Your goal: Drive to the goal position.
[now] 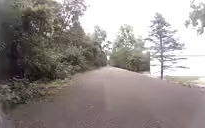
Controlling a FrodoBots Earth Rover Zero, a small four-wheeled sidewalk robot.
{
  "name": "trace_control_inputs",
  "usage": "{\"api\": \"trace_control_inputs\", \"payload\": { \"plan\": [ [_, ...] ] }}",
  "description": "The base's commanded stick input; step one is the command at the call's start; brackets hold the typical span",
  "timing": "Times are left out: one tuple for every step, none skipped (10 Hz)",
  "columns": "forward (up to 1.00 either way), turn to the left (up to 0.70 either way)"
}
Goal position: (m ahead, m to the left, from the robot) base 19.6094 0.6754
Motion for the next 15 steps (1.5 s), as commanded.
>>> {"api": "trace_control_inputs", "payload": {
  "plan": [
    [0.7, 0.0],
    [0.7, 0.0],
    [0.7, 0.0],
    [0.7, 0.0],
    [0.7, 0.0],
    [0.7, 0.0],
    [0.7, 0.0],
    [0.7, 0.0],
    [0.7, 0.0],
    [0.7, 0.0],
    [0.7, 0.0],
    [0.7, 0.0],
    [0.7, 0.0],
    [0.7, 0.0],
    [0.7, 0.0]
  ]
}}
